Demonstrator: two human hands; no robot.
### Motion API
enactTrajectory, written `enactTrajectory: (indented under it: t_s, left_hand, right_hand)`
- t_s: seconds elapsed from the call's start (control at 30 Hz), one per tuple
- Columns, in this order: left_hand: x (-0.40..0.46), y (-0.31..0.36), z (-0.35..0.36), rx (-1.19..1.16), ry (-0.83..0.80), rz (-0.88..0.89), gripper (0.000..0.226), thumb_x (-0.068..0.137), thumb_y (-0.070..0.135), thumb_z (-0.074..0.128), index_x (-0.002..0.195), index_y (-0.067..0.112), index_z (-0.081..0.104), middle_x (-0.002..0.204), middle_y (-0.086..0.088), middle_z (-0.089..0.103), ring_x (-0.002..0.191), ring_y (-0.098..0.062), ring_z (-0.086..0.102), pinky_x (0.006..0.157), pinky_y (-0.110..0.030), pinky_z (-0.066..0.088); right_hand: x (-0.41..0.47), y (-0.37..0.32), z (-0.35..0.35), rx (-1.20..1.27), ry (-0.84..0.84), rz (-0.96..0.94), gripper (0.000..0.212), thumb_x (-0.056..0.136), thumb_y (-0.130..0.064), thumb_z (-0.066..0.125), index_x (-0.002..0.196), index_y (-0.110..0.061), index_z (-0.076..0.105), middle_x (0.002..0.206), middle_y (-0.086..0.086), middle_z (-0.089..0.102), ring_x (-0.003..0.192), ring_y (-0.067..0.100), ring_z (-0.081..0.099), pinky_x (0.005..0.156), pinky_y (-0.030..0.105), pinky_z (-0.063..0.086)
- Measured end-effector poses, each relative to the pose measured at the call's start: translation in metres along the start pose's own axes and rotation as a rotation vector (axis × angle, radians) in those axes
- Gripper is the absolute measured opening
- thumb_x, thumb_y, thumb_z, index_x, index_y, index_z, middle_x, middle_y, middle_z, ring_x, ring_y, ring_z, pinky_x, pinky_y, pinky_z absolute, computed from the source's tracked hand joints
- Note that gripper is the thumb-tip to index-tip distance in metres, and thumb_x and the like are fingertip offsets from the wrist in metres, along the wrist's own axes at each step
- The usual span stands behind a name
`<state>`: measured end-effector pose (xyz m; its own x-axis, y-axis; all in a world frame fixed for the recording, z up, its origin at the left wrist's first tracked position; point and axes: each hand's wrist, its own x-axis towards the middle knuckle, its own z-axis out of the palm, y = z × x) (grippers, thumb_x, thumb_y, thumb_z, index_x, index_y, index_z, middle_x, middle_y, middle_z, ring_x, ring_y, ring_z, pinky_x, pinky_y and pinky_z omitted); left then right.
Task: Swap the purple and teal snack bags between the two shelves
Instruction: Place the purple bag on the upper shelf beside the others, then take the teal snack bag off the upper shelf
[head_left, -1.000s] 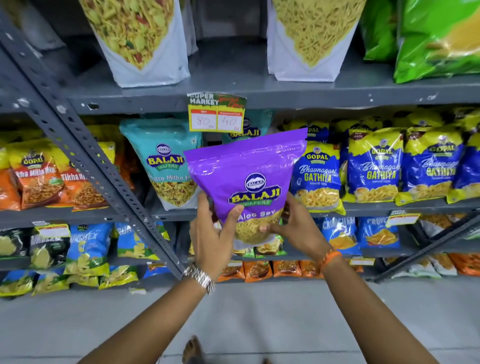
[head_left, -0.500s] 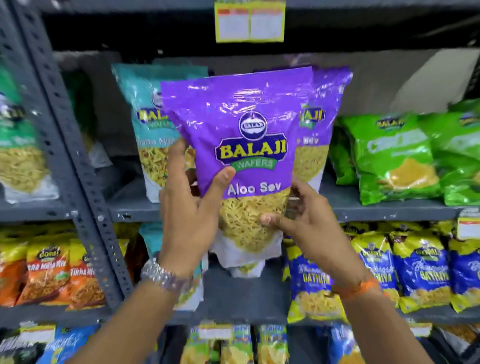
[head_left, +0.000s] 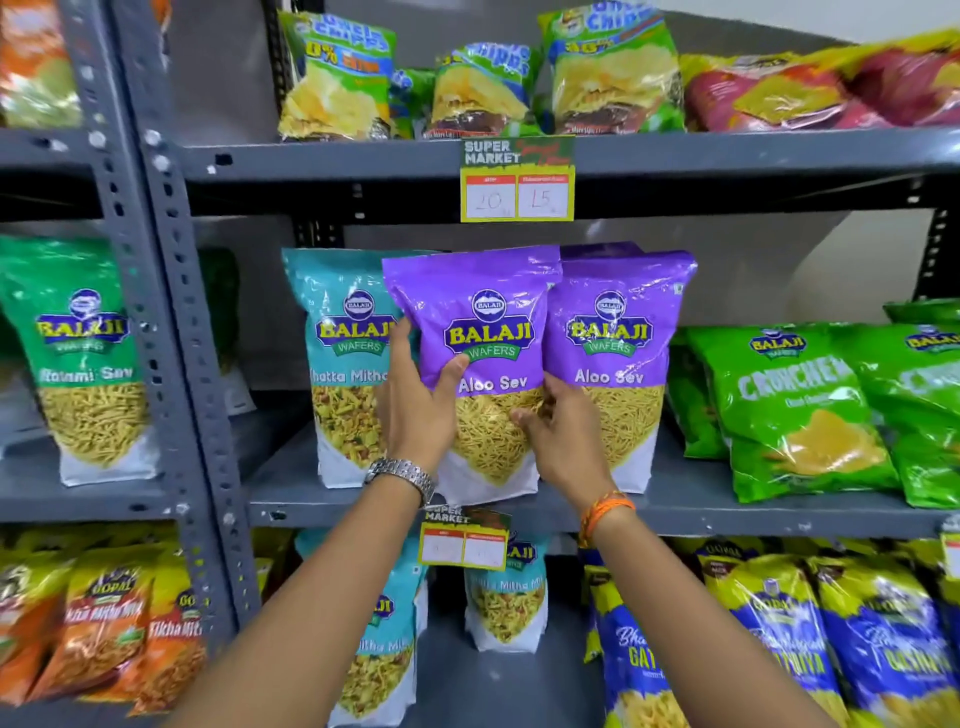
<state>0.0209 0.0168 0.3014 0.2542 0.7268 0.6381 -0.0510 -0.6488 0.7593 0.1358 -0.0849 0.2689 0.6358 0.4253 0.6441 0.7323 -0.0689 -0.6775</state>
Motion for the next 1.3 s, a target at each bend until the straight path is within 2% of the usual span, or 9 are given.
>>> enactTrajectory:
  t_s: [0.27, 0.4, 0.53, 0.7, 0.8, 0.87, 0.97, 1.1, 1.3]
  left_hand:
    - [0.007, -0.004, 0.007, 0.001, -0.026, -0.011, 0.074, 0.095, 0.034, 0.069, 0.157, 0.022, 0.030, 0.150, -0.003, 0.057, 0.123, -0.021, 0.054, 0.087, -0.015, 0.027]
    - [0.009, -0.016, -0.007, -0.049, 0.001, -0.007, 0.060, 0.090, 0.037, 0.074, 0.143, 0.025, 0.048, 0.102, -0.005, 0.077, 0.079, -0.015, 0.068, 0.075, -0.021, 0.053]
    - [0.015, -0.032, -0.047, -0.141, 0.342, 0.008, 0.024, 0.085, 0.022, 0.075, 0.105, 0.020, 0.062, 0.086, -0.004, 0.074, 0.071, -0.006, 0.066, 0.082, -0.033, 0.060]
    - [0.059, -0.056, -0.078, -0.009, 0.263, -0.283, 0.077, 0.068, 0.049, 0.082, 0.131, 0.014, 0.052, 0.134, -0.012, 0.058, 0.116, -0.027, 0.061, 0.106, -0.047, 0.050]
    - [0.099, -0.082, -0.083, -0.178, 0.105, -0.427, 0.111, 0.046, 0.067, 0.089, 0.137, 0.014, 0.052, 0.135, -0.008, 0.066, 0.120, -0.025, 0.066, 0.107, -0.049, 0.052]
    - [0.110, -0.081, -0.087, -0.284, -0.045, -0.438, 0.095, 0.059, 0.046, 0.094, 0.137, 0.008, 0.053, 0.128, -0.012, 0.072, 0.112, -0.026, 0.073, 0.099, -0.044, 0.058]
    - [0.103, -0.059, -0.092, -0.298, -0.220, -0.346, 0.068, 0.073, 0.026, 0.089, 0.131, 0.005, 0.062, 0.123, -0.014, 0.075, 0.112, -0.030, 0.074, 0.101, -0.048, 0.058]
    - [0.102, -0.066, -0.097, -0.204, -0.179, -0.273, 0.069, 0.067, 0.037, 0.093, 0.124, 0.009, 0.066, 0.117, -0.008, 0.078, 0.105, -0.023, 0.076, 0.098, -0.049, 0.060]
    - [0.087, -0.057, -0.111, 0.162, 0.029, -0.130, 0.069, 0.050, 0.066, 0.088, 0.102, 0.024, 0.073, 0.097, 0.006, 0.081, 0.092, -0.018, 0.076, 0.083, -0.042, 0.063]
  right_hand:
    - [-0.001, -0.009, 0.019, -0.216, 0.033, 0.040, 0.050, 0.094, -0.013, 0.064, 0.140, 0.000, 0.048, 0.132, 0.022, 0.063, 0.123, 0.040, 0.057, 0.099, 0.040, 0.039]
    - [-0.008, -0.011, 0.022, -0.258, 0.060, 0.002, 0.050, 0.095, -0.013, 0.065, 0.139, 0.005, 0.049, 0.126, 0.026, 0.067, 0.117, 0.043, 0.061, 0.092, 0.043, 0.044]
    - [-0.030, -0.022, 0.020, -0.270, 0.183, -0.154, 0.052, 0.087, -0.007, 0.072, 0.133, 0.007, 0.055, 0.125, 0.027, 0.066, 0.114, 0.044, 0.063, 0.098, 0.041, 0.044]
    - [-0.058, -0.064, 0.043, 0.086, 0.097, -0.306, 0.037, 0.087, -0.004, 0.067, 0.124, -0.005, 0.064, 0.112, 0.014, 0.068, 0.100, 0.024, 0.064, 0.092, 0.036, 0.050]
    - [-0.065, -0.082, 0.075, 0.097, -0.150, -0.258, 0.055, 0.089, -0.010, 0.067, 0.141, -0.005, 0.051, 0.137, 0.014, 0.059, 0.125, 0.025, 0.054, 0.110, 0.020, 0.034]
    - [-0.065, -0.083, 0.099, 0.048, -0.266, -0.218, 0.067, 0.095, -0.014, 0.063, 0.153, -0.003, 0.032, 0.159, 0.014, 0.039, 0.148, 0.025, 0.034, 0.115, 0.013, 0.014]
    - [-0.058, -0.077, 0.125, -0.002, -0.285, -0.131, 0.074, 0.097, -0.014, 0.059, 0.157, -0.002, 0.017, 0.167, 0.015, 0.021, 0.157, 0.027, 0.016, 0.122, 0.020, 0.005]
    - [-0.054, -0.076, 0.143, -0.013, -0.244, -0.050, 0.076, 0.098, -0.012, 0.056, 0.158, -0.001, 0.011, 0.169, 0.016, 0.012, 0.158, 0.029, 0.010, 0.120, 0.018, -0.001]
    - [-0.037, -0.078, 0.155, 0.060, -0.203, 0.020, 0.082, 0.088, -0.015, 0.063, 0.155, 0.000, 0.020, 0.158, 0.023, 0.034, 0.150, 0.036, 0.031, 0.123, 0.049, 0.029]
